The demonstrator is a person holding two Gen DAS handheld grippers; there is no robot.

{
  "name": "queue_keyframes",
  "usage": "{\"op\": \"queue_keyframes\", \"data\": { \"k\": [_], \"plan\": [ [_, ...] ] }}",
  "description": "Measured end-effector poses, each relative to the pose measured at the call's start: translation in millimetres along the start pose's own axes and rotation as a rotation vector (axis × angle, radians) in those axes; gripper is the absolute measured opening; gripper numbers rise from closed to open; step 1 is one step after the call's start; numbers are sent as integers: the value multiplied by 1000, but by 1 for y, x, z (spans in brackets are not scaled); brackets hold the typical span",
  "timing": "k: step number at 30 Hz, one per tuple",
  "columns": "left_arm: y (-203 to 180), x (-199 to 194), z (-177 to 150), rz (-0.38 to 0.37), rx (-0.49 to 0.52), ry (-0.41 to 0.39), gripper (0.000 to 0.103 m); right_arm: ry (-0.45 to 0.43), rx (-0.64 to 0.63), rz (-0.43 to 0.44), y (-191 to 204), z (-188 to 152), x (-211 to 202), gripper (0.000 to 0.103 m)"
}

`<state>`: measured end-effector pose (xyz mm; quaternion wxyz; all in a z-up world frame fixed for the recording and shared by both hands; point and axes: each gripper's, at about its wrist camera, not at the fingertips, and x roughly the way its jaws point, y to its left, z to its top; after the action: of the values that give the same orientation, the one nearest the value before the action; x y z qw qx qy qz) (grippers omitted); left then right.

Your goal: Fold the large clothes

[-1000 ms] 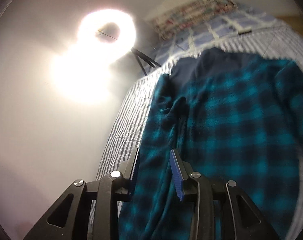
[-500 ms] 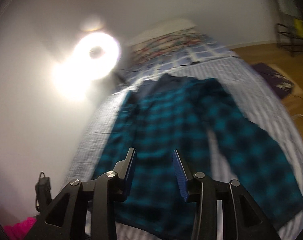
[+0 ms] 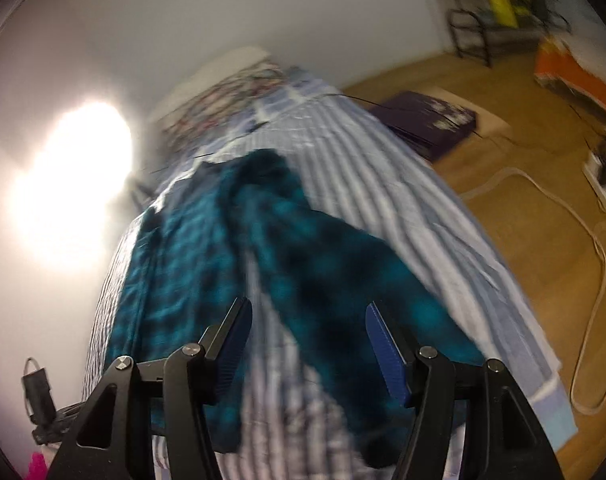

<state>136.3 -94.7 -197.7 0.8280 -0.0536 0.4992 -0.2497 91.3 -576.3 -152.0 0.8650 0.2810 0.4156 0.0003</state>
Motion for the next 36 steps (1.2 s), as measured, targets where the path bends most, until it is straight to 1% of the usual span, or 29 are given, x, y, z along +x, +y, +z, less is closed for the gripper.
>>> {"op": "queue_keyframes", "data": {
  "k": [1, 3, 5, 8, 11, 12, 14, 17, 20, 22, 25, 26, 28, 29, 30, 31, 32, 33, 34, 36],
  "plan": [
    [-3, -4, 4, -25, 0, -16, 15, 11, 32, 3, -13, -1, 1, 63],
    [-8, -7, 12, -35, 7, -32, 15, 30, 84, 1, -33, -3, 3, 63],
    [-14, -5, 19, -46, 13, -36, 15, 58, 133, -36, -51, -7, 9, 63],
    [-26, 1, 26, -63, 22, -31, 15, 87, 175, -79, -71, -16, 14, 63],
    [-37, 5, 29, -67, 50, -29, 15, 116, 189, -88, -80, -25, 17, 63],
    [-40, 6, 29, -69, 56, -29, 15, 124, 190, -90, -81, -26, 18, 61],
    [-42, 6, 28, -72, 60, -27, 15, 136, 192, -111, -83, -30, 18, 61],
    [-45, 8, 28, -71, 66, -21, 15, 121, 195, -131, -84, -32, 13, 60],
    [-44, 10, 28, -69, 72, -19, 15, 81, 201, -151, -87, -30, 0, 60],
    [-45, 11, 27, -69, 76, -14, 15, 93, 216, -173, -94, -31, -1, 61],
    [-46, 12, 26, -72, 81, -7, 15, 119, 261, -153, -106, -36, 3, 59],
    [-47, 12, 26, -72, 84, -7, 15, 125, 267, -147, -108, -36, 5, 56],
    [-48, 12, 26, -68, 88, -8, 15, 131, 268, -148, -109, -36, 6, 42],
    [-48, 13, 26, -67, 86, -8, 15, 132, 268, -137, -108, -36, 6, 32],
    [-47, 13, 26, -70, 81, -7, 15, 129, 265, -134, -105, -35, 6, 25],
    [-47, 13, 26, -69, 80, -6, 15, 125, 250, -138, -101, -34, 5, 22],
    [-48, 12, 26, -68, 81, -6, 15, 121, 225, -153, -93, -32, 4, 14],
    [-47, 12, 26, -65, 80, -6, 15, 112, 195, -176, -85, -30, 2, 9],
    [-47, 12, 26, -63, 79, -6, 15, 101, 173, -187, -77, -29, 0, 8],
    [-45, 11, 27, -62, 77, -9, 15, 78, 148, -177, -64, -26, -5, 6]
  ]
}}
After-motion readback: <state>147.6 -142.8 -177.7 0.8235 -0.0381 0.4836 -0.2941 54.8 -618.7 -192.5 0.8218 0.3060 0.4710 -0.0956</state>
